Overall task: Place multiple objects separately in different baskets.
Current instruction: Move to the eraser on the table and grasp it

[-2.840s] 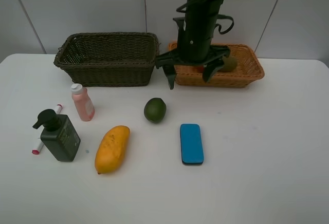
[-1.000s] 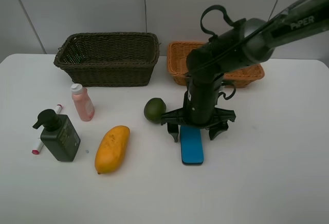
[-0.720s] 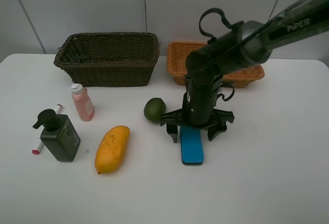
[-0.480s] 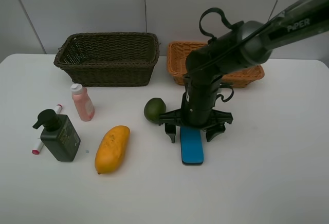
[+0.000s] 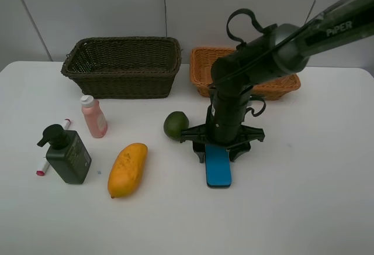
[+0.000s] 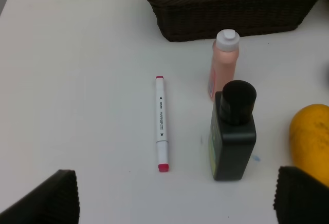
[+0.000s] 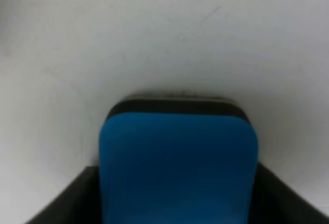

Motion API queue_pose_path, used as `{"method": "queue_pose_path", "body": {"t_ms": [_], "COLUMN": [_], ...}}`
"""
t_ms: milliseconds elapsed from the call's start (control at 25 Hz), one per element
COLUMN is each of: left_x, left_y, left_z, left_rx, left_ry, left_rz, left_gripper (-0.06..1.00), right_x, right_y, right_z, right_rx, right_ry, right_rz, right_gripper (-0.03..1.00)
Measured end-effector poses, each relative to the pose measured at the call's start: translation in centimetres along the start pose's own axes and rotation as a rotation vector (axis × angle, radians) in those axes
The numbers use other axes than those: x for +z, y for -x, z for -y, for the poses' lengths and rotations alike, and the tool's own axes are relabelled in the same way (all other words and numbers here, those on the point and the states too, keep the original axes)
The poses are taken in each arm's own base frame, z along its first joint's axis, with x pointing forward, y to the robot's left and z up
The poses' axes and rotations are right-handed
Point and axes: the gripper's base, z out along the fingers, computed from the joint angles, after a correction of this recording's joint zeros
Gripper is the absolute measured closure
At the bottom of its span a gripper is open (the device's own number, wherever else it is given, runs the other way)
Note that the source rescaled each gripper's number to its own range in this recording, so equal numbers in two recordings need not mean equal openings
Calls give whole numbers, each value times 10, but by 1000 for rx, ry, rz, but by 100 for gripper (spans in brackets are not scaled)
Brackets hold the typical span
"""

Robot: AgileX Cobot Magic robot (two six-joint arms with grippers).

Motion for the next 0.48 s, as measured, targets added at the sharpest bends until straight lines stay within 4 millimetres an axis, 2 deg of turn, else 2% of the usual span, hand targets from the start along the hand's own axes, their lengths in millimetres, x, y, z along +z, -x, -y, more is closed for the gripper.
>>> {"method": "queue_pose_path", "body": {"t_ms": [480], "left_x": [0], "left_y": [0], "left_z": [0], "left_rx": [0], "left_ry": [0], "left_rz": [0], "left_gripper": [-5], "right_x": [0], "right_y": [1], "right_z": [0], "right_rx": [-7], "right_ry": [-2], "right_rz": [8], "right_gripper": [97]}}
